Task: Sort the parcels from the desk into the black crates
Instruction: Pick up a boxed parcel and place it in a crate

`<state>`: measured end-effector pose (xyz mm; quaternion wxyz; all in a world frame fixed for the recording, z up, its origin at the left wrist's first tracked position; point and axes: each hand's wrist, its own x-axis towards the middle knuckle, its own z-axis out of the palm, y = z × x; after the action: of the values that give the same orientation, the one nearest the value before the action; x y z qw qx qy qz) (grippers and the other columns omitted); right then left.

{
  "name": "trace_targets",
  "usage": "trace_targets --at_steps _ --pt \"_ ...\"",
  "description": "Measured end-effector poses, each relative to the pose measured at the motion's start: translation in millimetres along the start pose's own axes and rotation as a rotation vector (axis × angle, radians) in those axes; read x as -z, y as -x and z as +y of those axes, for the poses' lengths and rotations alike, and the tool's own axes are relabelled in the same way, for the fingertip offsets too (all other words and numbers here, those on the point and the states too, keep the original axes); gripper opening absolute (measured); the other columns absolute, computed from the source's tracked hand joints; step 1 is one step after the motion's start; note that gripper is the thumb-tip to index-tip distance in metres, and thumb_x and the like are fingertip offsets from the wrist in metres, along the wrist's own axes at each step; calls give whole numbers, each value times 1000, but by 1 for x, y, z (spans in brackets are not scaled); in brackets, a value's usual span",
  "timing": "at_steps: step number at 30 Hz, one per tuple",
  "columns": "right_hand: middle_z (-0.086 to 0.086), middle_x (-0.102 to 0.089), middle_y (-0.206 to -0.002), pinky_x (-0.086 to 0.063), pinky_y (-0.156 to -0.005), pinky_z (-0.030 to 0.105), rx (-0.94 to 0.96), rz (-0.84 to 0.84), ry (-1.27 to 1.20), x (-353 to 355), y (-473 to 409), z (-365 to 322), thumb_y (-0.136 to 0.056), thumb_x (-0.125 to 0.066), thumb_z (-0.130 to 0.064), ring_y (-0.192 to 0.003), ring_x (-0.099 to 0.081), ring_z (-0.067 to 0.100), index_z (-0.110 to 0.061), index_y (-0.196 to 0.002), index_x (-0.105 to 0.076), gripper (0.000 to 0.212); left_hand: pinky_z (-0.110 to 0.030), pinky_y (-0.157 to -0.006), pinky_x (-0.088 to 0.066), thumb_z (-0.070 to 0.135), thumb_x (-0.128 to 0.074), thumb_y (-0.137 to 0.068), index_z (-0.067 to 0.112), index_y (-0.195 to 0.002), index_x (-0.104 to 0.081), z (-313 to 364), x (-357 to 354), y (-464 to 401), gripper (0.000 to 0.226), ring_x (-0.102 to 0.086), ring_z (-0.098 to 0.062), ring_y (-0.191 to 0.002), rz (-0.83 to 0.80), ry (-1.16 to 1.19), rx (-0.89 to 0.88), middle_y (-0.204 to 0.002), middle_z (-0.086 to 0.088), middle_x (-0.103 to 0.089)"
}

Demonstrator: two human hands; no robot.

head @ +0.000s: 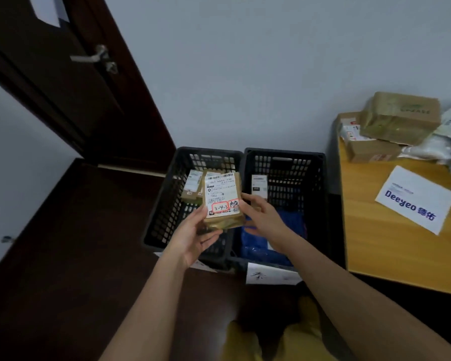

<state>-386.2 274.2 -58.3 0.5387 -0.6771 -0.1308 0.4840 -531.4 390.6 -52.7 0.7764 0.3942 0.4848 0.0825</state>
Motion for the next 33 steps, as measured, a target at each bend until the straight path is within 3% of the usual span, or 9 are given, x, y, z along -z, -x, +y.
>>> trace_targets --at_steps 4,9,14,18,21,24,28,30,33 --pt "-6 -63 -116 -54 -92 37 -21 -17 43 -37 -10 -2 -97 -56 -43 -105 -66 18 -36 -133 -52 37 -36 -89 -54 37 -60 -95 28 -136 -55 15 35 2 42 -68 -32 -104 5 -10 -6 -124 -5 -63" --pt "-1 -63 -124 -51 -86 33 -76 -58 104 -62 -29 -3 -98 -55 -42 -109 -63 19 -34 -138 -49 41 -37 -93 -51 34 -58 -97 28 -136 -55 22 58 -6 39 -62 -34 -109 45 43 21 -124 -2 -62" --pt "-4 -63 -122 -53 -79 27 -134 -117 174 -94 -63 -2 -99 -52 -44 -99 -66 12 -34 -142 -45 44 -32 -78 -54 28 -57 -99 26 -128 -59 34 84 -30 29 -62 -33 -106 157 51 91 -119 -5 -63" --pt "-5 -62 -125 -53 -87 32 -186 -177 252 -114 -101 -7 -98 -51 -51 -107 -63 15 -37 -146 -41 51 -31 -74 -54 24 -58 -99 22 -132 -56 50 100 -59 34 -63 -31 -98 224 33 166 -120 -8 -62" --pt "-5 -59 -123 -53 -89 33 -224 -210 275 -116 -130 -15 -100 -48 -50 -108 -60 18 -42 -148 -33 51 -33 -80 -54 14 -55 -99 19 -128 -57 66 104 -92 29 -62 -27 -99 243 43 192 -118 -9 -64" --pt "-4 -55 -125 -53 -93 32 -261 -222 222 -112 -153 -17 -98 -53 -49 -108 -60 19 -46 -150 -26 59 -41 -98 -50 5 -50 -100 15 -123 -58 76 99 -123 27 -62 -24 -104 253 72 193 -107 -8 -67" --pt "1 -57 -126 -51 -97 37 -251 -143 90 -110 -179 -12 -94 -65 -35 -109 -60 19 -40 -148 -33 64 -44 -103 -47 1 -46 -101 13 -119 -58 80 89 -156 25 -60 -27 -112 247 113 213 -107 -9 -68" --pt "2 -58 -124 -52 -95 36 -259 -44 -1 -112 -190 -5 -91 -70 -29 -110 -59 18 -35 -148 -36 67 -44 -99 -49 0 -45 -100 12 -122 -59 79 89 -172 28 -61 -26 -110 227 119 222 -110 -9 -69" --pt "6 -55 -132 -52 -96 34 -337 143 -206 -119 -208 12 -86 -75 -25 -117 -57 21 -30 -151 -26 82 -40 -89 -52 -1 -43 -101 12 -119 -60 80 87 -197 28 -63 -23 -101 184 143 232 -107 -9 -69"
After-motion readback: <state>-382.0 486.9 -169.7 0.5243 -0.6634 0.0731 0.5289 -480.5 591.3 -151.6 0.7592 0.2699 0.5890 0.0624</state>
